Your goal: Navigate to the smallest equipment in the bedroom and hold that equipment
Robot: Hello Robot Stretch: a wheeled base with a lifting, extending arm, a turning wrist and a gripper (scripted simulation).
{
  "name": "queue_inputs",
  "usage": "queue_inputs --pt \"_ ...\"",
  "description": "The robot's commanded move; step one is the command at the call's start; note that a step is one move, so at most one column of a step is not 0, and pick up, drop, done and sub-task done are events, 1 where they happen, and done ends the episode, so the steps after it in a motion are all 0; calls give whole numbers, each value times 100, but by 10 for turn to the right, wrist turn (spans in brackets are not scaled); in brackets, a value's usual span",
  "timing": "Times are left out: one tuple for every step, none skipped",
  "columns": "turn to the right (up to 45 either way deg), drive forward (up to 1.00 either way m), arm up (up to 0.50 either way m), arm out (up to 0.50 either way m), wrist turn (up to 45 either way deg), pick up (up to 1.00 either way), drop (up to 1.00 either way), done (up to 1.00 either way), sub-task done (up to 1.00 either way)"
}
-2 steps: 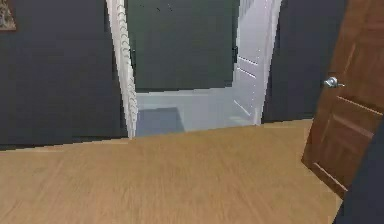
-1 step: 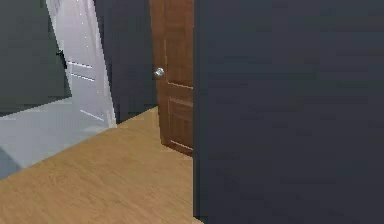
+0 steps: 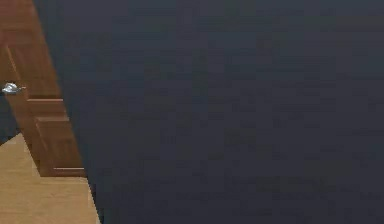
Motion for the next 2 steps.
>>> queue_inputs --pt "0 15 0 0 0 0 0 0 0" --pt "-450 0 0 0 0 0 0 0 0"
